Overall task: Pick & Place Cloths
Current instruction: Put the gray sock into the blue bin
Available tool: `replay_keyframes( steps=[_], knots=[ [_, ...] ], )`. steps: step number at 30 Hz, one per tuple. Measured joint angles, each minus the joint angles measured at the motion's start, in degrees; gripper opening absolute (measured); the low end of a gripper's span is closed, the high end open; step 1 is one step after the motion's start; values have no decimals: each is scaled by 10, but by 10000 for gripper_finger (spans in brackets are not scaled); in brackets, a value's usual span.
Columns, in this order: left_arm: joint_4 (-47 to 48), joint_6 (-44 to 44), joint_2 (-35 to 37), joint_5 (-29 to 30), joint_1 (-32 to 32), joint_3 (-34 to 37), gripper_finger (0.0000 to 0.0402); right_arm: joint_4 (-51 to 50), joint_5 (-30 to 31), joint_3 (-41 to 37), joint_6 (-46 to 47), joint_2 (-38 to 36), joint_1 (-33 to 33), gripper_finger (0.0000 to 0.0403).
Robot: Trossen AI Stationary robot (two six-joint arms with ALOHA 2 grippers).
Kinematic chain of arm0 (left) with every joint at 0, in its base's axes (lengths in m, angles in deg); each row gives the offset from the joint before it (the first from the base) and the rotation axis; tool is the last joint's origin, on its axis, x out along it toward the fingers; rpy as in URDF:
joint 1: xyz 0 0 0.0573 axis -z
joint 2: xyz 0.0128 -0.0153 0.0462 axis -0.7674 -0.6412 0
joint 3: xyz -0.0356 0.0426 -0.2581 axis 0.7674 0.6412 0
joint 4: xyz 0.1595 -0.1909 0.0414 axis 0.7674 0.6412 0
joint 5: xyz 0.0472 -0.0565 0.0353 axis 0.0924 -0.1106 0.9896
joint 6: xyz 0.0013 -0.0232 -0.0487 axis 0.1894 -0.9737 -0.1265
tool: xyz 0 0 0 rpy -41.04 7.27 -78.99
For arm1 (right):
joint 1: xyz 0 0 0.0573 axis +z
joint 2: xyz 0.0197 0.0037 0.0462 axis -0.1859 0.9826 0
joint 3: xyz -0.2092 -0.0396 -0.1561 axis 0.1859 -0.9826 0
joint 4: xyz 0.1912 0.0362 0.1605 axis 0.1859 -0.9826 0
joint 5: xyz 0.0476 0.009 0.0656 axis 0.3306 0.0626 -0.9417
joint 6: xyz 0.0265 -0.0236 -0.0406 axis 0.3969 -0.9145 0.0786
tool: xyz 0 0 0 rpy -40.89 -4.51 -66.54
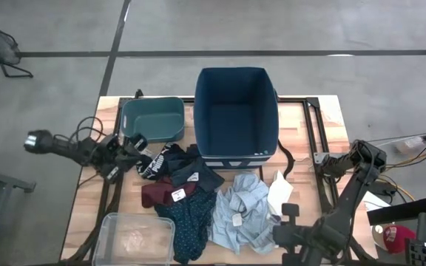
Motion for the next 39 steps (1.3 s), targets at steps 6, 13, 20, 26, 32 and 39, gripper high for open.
replay_keyframes(
  steps=[6,13,20,26,32,39],
  knots=[
    [17,85,-136,7,72,-92,35,3,11,0,-2,0,-3,8],
    [89,82,-262,7,78,-183,35,14,27,0,-2,0,-2,8],
    [100,85,-380,14,79,-278,35,27,59,0,-17,0,-3,8],
    [185,101,-467,90,79,-369,58,30,90,16,-30,0,-3,8],
    [203,117,-534,95,81,-440,123,26,126,58,-62,-1,-3,8],
    [204,126,-589,80,83,-486,185,17,172,92,-90,-1,-16,8]
  ],
)
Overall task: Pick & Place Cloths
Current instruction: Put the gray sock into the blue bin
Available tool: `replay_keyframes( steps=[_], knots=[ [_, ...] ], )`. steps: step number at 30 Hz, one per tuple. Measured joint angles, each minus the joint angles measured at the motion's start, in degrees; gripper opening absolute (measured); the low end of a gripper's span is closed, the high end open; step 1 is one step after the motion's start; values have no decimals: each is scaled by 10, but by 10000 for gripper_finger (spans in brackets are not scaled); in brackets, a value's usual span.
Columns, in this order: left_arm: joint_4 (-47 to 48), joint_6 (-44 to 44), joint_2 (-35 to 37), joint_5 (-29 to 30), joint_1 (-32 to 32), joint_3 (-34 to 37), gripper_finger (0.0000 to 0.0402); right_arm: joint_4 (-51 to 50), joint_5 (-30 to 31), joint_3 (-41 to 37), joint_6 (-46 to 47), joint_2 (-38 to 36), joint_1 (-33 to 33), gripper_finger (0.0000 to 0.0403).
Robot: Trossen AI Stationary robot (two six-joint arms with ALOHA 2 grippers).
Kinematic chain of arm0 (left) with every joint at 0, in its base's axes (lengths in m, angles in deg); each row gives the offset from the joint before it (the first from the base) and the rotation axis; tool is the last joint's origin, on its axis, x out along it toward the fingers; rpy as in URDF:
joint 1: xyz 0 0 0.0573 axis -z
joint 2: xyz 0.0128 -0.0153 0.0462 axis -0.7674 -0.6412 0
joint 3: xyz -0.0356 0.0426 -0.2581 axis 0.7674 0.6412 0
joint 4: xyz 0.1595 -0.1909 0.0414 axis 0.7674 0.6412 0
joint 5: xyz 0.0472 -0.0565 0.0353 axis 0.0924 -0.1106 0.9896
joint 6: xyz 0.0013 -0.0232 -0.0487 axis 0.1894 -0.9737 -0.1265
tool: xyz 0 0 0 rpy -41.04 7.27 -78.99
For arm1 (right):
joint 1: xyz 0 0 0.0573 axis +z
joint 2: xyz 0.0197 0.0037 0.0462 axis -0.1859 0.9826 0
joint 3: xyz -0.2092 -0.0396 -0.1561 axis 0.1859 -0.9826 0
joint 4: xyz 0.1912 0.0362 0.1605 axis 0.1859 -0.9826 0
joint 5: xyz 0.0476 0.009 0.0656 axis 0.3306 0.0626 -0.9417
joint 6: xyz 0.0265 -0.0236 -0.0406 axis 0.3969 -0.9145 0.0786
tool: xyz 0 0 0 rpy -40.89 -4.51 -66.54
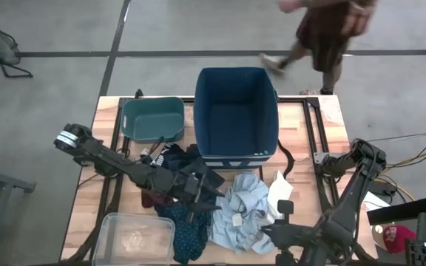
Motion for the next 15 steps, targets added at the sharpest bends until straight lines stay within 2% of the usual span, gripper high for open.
replay_keyframes(
  steps=[5,15],
  knots=[
    [-7,-3,-32,-1,2,-16,201,-12,5,6,3,0,-32,8],
    [-19,-22,-58,-1,1,-25,202,-10,4,5,2,0,-103,8]
  ],
)
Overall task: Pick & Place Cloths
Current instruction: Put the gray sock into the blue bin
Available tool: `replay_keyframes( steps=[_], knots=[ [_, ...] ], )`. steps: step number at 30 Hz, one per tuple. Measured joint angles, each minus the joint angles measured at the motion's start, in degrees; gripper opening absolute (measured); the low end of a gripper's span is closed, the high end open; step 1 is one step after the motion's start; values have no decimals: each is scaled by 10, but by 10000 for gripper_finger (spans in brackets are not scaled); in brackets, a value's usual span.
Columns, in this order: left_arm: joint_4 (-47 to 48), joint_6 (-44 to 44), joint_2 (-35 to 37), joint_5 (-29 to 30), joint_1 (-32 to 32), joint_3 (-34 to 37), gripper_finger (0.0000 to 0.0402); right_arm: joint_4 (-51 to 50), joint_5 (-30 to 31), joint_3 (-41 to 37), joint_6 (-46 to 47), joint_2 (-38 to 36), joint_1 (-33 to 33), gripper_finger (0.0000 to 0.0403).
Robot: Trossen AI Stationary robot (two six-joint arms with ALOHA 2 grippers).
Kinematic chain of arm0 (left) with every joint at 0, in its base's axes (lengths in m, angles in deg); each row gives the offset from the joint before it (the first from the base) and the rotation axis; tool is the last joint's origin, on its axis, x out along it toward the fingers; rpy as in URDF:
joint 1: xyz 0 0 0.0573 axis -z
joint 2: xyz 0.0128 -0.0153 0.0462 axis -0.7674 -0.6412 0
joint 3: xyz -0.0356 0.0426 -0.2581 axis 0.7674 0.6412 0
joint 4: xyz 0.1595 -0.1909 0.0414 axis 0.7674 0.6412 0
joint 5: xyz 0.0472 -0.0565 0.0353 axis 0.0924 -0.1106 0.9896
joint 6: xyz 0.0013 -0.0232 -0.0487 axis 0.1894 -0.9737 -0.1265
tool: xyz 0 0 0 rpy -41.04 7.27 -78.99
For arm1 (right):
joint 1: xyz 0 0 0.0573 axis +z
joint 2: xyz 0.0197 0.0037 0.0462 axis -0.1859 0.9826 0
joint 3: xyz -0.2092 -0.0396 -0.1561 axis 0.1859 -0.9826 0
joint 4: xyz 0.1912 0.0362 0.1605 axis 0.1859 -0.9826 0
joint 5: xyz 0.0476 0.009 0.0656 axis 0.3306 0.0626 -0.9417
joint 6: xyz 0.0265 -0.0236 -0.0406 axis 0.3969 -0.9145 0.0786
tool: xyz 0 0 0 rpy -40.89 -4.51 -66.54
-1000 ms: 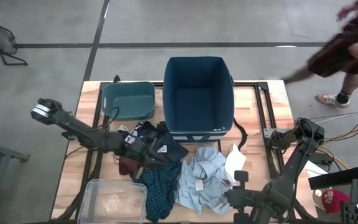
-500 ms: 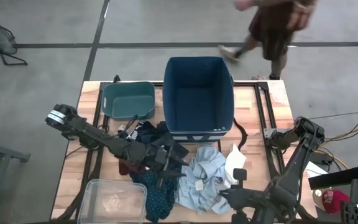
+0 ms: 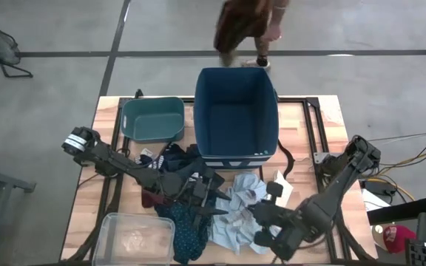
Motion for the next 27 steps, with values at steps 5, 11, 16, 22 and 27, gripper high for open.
replay_keyframes(
  steps=[5,11,16,22,27],
  knots=[
    [0,-17,-13,1,0,1,202,5,1,2,-12,0,-25,8],
    [3,-20,-18,21,0,2,202,22,1,2,-38,0,-38,8],
    [3,-22,-18,22,0,2,202,81,0,2,-83,0,-38,8],
    [21,-38,-18,35,0,2,198,113,0,2,-117,0,-37,8],
    [34,-49,-18,56,0,3,153,113,-1,2,-122,0,-36,8]
  ],
)
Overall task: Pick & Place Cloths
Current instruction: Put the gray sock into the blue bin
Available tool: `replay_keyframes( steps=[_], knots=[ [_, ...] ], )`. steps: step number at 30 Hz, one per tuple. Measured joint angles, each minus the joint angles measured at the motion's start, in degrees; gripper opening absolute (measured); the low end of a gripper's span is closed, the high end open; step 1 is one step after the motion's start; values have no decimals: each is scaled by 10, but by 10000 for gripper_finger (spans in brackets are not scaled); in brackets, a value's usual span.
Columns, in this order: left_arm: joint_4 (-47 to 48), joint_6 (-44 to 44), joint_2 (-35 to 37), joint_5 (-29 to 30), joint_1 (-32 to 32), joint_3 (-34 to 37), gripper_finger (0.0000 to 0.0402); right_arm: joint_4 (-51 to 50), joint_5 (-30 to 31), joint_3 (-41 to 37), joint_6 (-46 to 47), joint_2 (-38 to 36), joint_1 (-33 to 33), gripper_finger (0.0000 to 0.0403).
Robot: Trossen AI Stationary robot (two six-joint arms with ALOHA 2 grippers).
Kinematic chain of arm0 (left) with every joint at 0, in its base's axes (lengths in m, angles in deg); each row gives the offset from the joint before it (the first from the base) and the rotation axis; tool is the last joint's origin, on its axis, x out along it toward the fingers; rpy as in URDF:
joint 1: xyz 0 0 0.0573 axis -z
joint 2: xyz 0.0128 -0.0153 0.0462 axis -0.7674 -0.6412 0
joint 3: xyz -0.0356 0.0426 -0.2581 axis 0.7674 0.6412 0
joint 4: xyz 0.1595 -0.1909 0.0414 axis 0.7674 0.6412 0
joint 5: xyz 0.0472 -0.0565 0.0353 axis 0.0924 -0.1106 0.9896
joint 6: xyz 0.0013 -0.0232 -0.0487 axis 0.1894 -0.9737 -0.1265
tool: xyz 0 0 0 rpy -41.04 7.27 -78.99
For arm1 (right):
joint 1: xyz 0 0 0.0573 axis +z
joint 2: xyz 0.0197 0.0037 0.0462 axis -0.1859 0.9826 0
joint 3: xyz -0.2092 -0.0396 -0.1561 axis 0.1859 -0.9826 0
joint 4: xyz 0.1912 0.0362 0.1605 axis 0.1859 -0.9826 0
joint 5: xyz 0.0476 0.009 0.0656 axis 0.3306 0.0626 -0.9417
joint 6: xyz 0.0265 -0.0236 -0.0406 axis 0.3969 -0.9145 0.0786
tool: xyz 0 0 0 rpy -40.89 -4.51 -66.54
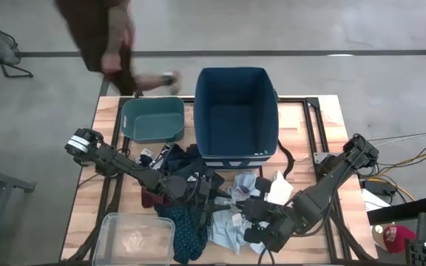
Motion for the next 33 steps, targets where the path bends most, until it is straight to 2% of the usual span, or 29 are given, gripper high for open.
replay_keyframes(
  steps=[7,10,14,17,22,24,27,30,33],
  knots=[
    [1,-3,1,-20,0,0,18,-1,-16,-3,4,0,2,8],
    [12,-18,9,-50,2,0,14,-3,-32,-5,5,0,8,8],
    [53,-31,35,-53,14,-1,10,-8,-46,-5,20,2,24,12],
    [103,-40,64,-56,28,-1,7,-24,-53,-6,30,5,40,27],
    [240,-43,148,-47,62,-1,10,-49,-50,-8,63,16,65,58],
    [284,-40,185,-1,80,-1,9,-54,-47,-10,84,22,71,67],
    [360,-42,243,109,116,-1,7,-59,-45,-15,97,33,78,77],
    [458,-92,293,253,151,-1,10,-58,-46,-16,105,48,84,83],
    [567,-158,329,422,182,-1,12,-57,-48,-16,111,60,86,87]
  ],
)
